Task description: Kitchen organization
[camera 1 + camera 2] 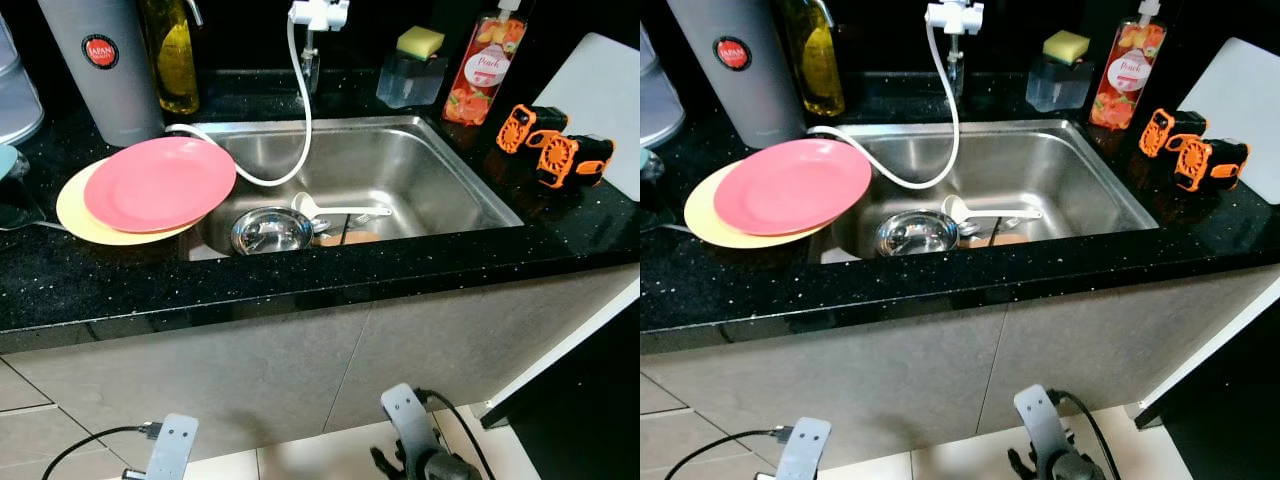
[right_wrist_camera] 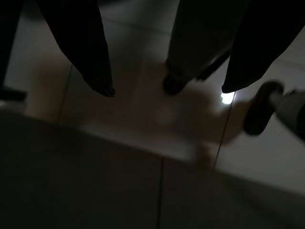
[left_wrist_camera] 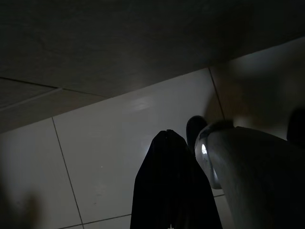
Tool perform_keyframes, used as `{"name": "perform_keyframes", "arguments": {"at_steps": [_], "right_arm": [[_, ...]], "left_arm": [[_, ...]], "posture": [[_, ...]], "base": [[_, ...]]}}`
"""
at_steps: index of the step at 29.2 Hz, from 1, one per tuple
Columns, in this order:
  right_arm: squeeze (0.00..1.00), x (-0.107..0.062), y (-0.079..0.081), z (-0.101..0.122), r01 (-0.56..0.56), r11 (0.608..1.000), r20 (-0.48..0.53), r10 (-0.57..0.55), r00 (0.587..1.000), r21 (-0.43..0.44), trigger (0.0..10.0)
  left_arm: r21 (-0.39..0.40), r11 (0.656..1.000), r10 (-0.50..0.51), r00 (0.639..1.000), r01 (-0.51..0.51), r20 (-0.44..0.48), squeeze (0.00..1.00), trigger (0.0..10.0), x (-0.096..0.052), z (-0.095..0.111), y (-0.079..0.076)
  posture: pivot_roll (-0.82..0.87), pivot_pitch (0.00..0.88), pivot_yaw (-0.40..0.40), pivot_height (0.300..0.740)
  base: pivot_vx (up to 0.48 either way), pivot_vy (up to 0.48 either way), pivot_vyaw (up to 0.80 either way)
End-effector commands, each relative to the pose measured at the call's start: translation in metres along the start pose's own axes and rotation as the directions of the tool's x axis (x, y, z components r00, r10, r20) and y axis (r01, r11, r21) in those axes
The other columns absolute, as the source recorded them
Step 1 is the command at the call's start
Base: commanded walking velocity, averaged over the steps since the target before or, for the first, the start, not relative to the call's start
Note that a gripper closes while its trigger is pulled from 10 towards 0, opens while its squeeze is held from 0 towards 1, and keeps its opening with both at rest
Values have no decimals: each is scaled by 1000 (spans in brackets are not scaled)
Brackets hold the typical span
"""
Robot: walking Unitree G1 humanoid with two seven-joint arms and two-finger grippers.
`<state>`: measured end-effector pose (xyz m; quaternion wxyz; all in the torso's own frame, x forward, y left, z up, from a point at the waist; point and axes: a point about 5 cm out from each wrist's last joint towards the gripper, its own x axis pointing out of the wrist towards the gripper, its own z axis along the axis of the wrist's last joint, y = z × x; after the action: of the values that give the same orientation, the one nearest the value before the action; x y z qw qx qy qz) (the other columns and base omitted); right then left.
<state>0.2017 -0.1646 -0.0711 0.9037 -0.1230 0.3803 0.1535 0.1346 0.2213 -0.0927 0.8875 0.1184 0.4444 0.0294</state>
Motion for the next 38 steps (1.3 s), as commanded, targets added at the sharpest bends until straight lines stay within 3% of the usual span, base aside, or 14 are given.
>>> {"name": "perform_keyframes", "arguments": {"at_steps": [1,6,7,19,30,38], "right_arm": [[0,0,2,-2,-29,999,-19,29,999,29,10000],[0,-2,2,-10,-77,997,-79,77,994,7,10000],[0,-4,0,-16,-83,996,-106,79,991,-36,10000],[0,-14,-5,-39,-81,994,-164,69,984,-69,10000],[0,-12,-2,-35,-113,987,-161,93,982,-117,10000],[0,-7,3,-23,-123,988,-123,111,986,-98,10000]], "left_arm": [[54,999,6,1000,-5,-25,0,10000,-3,-9,2],[74,997,5,1000,-2,-31,0,10000,-4,-11,0],[70,998,-1,999,4,-32,0,10000,-4,-12,-1],[89,996,4,997,3,-78,0,10000,-11,-31,-4],[116,993,-3,997,11,-72,0,10000,-13,-33,-9],[114,993,9,999,-5,-37,0,10000,-8,-20,-9]], "posture": [[101,39,-89,740],[132,43,-124,740],[144,45,-128,740],[151,64,-144,740],[153,34,-147,740],[155,29,-148,740]], "base": [[0,0,0],[0,0,0],[0,0,0],[0,0,0],[0,0,0],[0,0,0]]}}
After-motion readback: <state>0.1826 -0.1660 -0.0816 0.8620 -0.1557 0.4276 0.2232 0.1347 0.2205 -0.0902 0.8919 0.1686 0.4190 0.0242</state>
